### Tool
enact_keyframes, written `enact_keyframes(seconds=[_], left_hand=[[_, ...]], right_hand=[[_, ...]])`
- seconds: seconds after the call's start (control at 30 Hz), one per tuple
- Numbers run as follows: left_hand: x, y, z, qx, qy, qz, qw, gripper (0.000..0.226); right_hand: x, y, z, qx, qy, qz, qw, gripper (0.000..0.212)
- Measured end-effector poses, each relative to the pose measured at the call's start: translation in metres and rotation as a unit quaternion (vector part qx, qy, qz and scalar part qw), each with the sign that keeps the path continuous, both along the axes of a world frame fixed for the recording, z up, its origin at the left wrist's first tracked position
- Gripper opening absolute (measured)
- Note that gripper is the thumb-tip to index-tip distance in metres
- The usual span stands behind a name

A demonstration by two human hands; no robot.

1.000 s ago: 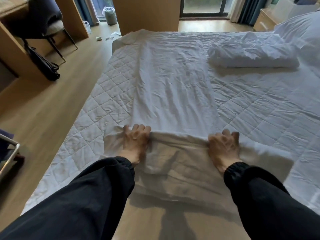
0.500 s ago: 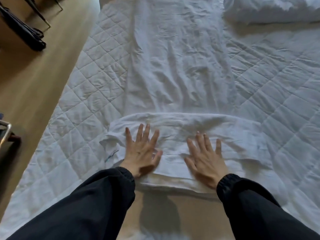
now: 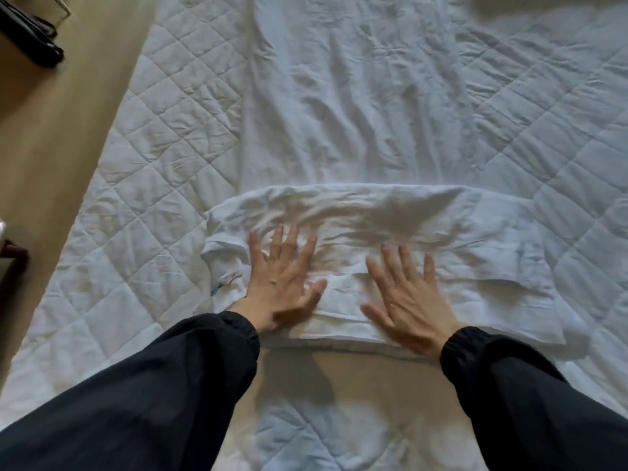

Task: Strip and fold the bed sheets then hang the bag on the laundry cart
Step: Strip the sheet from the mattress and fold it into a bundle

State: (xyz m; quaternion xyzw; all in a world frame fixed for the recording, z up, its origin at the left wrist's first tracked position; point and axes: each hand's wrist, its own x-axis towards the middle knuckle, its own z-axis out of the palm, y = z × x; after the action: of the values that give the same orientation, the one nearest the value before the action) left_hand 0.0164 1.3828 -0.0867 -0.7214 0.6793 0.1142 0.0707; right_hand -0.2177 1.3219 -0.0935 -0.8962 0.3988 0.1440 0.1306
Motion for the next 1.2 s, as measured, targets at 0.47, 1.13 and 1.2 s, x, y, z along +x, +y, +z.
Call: enact_keyframes(seconds=[0.47,1.13,1.2], left_hand=[[-0.015,0.027,0.005,0.128,-0.039,-0.092,0.987,0.104],[-0.045,0.153,0.017,0.093,-0.066,-0.066,0.991,0.099],[-0.052,0.171,0.022,0.1,-0.07,-0.062,0.991,0.098]], right_hand=[[0.009,0.018,0.017,-0.03,0.067,0.002,0.997,0.061],[-0.006,0.14,0.037,0.005,0.052,-0.041,0.998,0.047],[-0.012,0.154,0.04,0.026,0.039,-0.047,0.998,0.044]])
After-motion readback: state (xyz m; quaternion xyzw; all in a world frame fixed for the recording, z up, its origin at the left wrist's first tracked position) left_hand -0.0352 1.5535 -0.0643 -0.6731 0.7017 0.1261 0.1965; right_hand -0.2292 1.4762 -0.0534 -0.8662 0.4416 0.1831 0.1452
